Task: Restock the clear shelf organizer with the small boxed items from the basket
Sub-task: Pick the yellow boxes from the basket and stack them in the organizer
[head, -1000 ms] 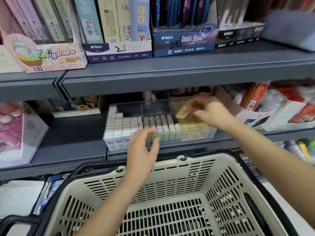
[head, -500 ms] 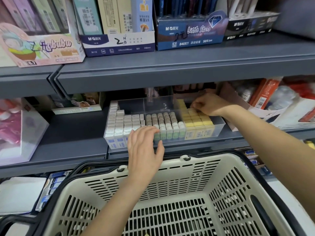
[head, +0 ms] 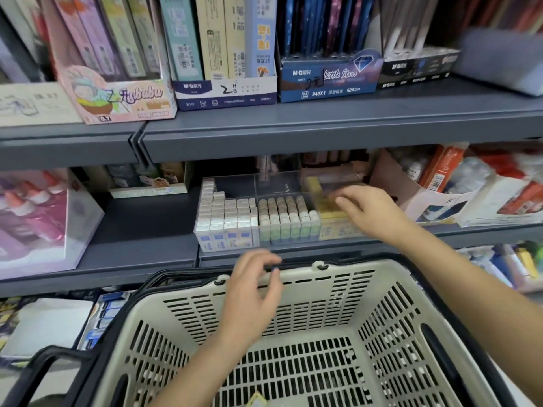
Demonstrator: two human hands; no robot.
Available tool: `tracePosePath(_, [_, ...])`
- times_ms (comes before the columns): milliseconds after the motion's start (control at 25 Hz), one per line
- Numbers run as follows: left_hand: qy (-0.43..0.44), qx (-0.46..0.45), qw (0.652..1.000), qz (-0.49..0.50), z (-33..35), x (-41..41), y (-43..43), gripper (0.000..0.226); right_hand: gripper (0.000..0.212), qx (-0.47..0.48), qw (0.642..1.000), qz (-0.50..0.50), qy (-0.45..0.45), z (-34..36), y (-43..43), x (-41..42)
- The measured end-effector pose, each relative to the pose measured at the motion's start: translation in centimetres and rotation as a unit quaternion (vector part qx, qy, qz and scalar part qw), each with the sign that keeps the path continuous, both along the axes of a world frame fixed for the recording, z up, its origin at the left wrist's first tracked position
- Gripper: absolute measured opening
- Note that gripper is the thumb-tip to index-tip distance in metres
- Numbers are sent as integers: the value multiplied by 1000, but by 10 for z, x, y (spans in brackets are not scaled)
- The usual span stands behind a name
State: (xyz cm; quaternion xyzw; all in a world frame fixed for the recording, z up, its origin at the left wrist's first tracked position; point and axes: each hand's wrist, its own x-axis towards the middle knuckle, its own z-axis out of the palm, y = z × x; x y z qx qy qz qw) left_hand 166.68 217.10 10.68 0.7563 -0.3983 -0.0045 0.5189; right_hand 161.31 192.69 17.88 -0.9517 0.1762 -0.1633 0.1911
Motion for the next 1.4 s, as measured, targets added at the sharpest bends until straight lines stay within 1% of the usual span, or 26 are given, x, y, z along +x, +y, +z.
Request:
tracePosePath(40, [34, 31, 999, -29, -7, -7, 11, 17, 22, 57, 998, 15, -32, -1, 17, -14])
tracePosePath(80, [76, 77, 992, -57, -16, -11, 20, 15, 21, 135, 989, 38, -46, -3, 34, -26])
tracePosePath(120, [123, 132, 980, -82, -26, -15, 27, 15, 22, 209, 975, 64, -42, -7, 54, -38])
tracePosePath(160, [176, 181, 963, -99, -37, -15, 32, 16, 21, 258, 962, 86, -20, -15, 73, -46])
tracePosePath(200, [224, 221, 944, -104, -49, -14, 35, 12, 18, 273, 956, 110, 19, -27, 89, -52])
tracePosePath(240, [248, 260, 928, -100, -62, -13, 38, 9, 14, 257, 954, 138, 74, -43, 104, -55])
tracePosePath(280, [245, 304, 916, -95, -75, -13, 40, 9, 14, 233, 948, 165, 139, -61, 118, -55])
tracePosePath(360, [223, 396, 885, -96, -102, -15, 51, 19, 19, 241, 915, 186, 265, -101, 142, -55])
tracePosePath(440, [208, 479, 847, -101, -127, -20, 67, 29, 19, 263, 889, 159, 340, -139, 161, -58])
tracePosePath(480, [200, 505, 833, -102, -136, -22, 74, 35, 19, 251, 884, 151, 365, -155, 170, -60])
tracePosePath(520, [194, 515, 829, -99, -144, -24, 79, 39, 19, 236, 878, 150, 389, -170, 178, -63])
tracePosePath(640, [152, 520, 835, -99, -154, -30, 80, 45, 29, 194, 858, 173, 443, -198, 202, -72])
tracePosePath(720, [128, 528, 833, -104, -156, -33, 77, 43, 46, 152, 859, 174, 456, -208, 214, -79])
tracePosePath(760, [135, 525, 835, -99, -157, -33, 76, 40, 56, 123, 864, 168, 458, -211, 220, -82])
tracePosePath(800, [163, 514, 838, -89, -157, -32, 76, 35, 65, 92, 869, 162, 458, -214, 225, -86])
tracePosePath(840, [210, 493, 840, -78, -157, -28, 76, 31, 69, 62, 873, 158, 458, -216, 230, -88])
tracePosePath(880, [269, 465, 841, -72, -156, -24, 77, 29, 67, 40, 876, 158, 454, -218, 234, -90])
tracePosePath(920, [325, 434, 837, -68, -154, -19, 78, 28, 58, 35, 882, 159, 442, -218, 235, -90])
tracePosePath(1000, [410, 383, 826, -52, -148, -10, 79, 28, 35, 84, 895, 152, 412, -215, 228, -87])
tracePosePath(1080, [487, 332, 807, -26, -142, -7, 79, 16, 27, 187, 894, 133, 385, -210, 211, -84])
tracePosePath(1160, [571, 279, 772, -7, -136, -8, 77, 13, 24, 282, 883, 117, 357, -200, 196, -80])
tracePosePath(1240, [622, 249, 742, -27, -133, -11, 76, 15, 25, 340, 877, 116, 319, -191, 187, -76])
tracePosePath(1400, [690, 230, 678, -101, -127, -12, 78, 27, 35, 382, 885, 114, 242, -183, 185, -69])
